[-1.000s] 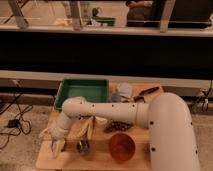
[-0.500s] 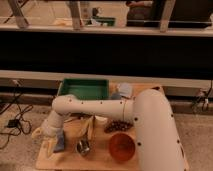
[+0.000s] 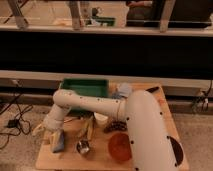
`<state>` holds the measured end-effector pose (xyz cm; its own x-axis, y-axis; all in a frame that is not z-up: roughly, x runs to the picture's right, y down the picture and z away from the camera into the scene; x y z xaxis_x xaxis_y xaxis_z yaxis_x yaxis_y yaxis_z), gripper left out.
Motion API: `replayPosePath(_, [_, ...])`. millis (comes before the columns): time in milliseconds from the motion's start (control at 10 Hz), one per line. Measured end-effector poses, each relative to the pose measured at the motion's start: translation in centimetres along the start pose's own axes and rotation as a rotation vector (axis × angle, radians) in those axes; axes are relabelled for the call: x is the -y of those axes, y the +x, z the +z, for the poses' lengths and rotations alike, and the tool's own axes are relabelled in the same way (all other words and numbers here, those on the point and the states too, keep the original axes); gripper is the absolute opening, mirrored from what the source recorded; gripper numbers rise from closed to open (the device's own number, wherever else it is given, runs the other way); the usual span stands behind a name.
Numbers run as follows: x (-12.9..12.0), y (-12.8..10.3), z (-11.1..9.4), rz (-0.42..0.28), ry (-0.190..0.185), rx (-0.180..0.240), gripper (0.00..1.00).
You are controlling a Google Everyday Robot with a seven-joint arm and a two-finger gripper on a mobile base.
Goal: Wipe tray with sponge
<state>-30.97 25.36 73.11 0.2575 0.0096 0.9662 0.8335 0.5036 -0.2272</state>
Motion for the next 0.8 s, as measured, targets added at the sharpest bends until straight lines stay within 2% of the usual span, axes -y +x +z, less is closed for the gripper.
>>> replayPosePath(300, [-1.1, 1.2, -1.0, -0.017, -0.019, 0.010, 0.80])
replayPosePath(500, [-1.6, 1.8, -0.7, -0.016, -0.032, 0.003, 0.80])
replayPosePath(600, [-1.8, 1.9, -0.5, -0.002, -0.032, -0.008, 0.80])
replayPosePath(700, [-2.0, 2.3, 0.1, 0.050, -0.023, -0.040, 0.80])
replayPosePath(800, [-2.0, 2.4, 0.1, 0.061, -0.022, -0.049, 0.80])
